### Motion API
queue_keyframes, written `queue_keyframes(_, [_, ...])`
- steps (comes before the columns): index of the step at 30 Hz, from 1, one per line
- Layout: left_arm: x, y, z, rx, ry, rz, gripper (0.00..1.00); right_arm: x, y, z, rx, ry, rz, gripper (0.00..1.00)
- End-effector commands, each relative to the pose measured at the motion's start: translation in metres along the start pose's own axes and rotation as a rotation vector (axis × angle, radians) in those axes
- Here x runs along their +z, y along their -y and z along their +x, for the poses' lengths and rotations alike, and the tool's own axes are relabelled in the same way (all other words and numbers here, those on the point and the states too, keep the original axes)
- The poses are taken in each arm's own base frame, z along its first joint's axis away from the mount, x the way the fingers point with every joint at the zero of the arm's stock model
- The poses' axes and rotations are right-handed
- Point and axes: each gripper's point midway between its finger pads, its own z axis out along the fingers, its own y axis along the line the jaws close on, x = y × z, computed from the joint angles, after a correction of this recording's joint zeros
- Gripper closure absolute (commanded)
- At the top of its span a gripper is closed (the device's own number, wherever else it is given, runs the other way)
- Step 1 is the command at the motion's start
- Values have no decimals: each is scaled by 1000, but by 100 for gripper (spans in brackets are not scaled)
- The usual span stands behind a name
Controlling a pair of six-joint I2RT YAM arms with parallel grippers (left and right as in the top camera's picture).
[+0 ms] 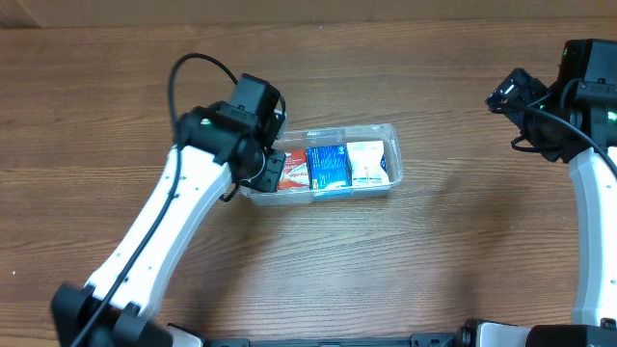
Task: Pack container
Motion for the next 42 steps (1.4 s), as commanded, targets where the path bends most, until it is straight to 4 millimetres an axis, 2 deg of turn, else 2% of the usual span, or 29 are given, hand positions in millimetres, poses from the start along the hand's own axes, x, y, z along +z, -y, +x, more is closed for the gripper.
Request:
queue_keyframes(1, [27,-14,4,-14,-69,-89,90,-1,-1,-2,-2,8,-7,0])
queue_keyframes(3, [42,-27,4,-54,-97,-177,89,-1,-1,-2,-2,8,-7,0])
queue_keyframes(7, [63,-19,1,-53,-132,-132,84,-1,-1,-2,-2,8,-7,0])
queue_keyframes(8, [69,-13,-2,-54,-132,-98,71,-1,-1,-2,-2,8,-7,0])
queue_keyframes(9, [69,-5,-7,-68,-114,-53,46,-1,-1,-2,-2,8,-7,0])
queue_keyframes(10, [64,-5,-9,-72,-100,-52,37,-1,-1,-2,-2,8,-7,0])
queue_keyframes(11, [58,-5,-10,-77,-88,-50,21,-1,-1,-2,-2,8,-7,0])
queue_keyframes(12, [49,-5,-11,-95,-74,-49,0,-1,-1,-2,-2,8,-7,0])
queue_keyframes(16, [-13,-13,-19,-184,50,-37,0,-1,-1,-2,-2,8,-7,0])
queue_keyframes(17, [-33,-18,-20,-206,90,-35,0,-1,-1,-2,-2,8,-7,0])
queue_keyframes(19, [-86,-38,-14,-277,202,-53,0,-1,-1,-2,-2,8,-7,0])
queue_keyframes(21, [-124,-66,1,-372,286,-108,0,-1,-1,-2,-2,8,-7,0])
queue_keyframes(22, [-136,-77,9,-415,313,-131,0,-1,-1,-2,-2,8,-7,0])
queue_keyframes(24, [-164,-108,40,-549,370,-190,0,-1,-1,-2,-2,8,-7,0])
queue_keyframes(25, [-172,-117,53,-592,379,-208,0,-1,-1,-2,-2,8,-7,0])
queue_keyframes(27, [-181,-129,75,-657,379,-236,0,-1,-1,-2,-2,8,-7,0])
queue_keyframes(29, [-183,-132,85,-681,368,-246,0,-1,-1,-2,-2,8,-7,0])
queue_keyframes(42, [-170,-135,78,-681,310,-248,0,-1,-1,-2,-2,8,-7,0])
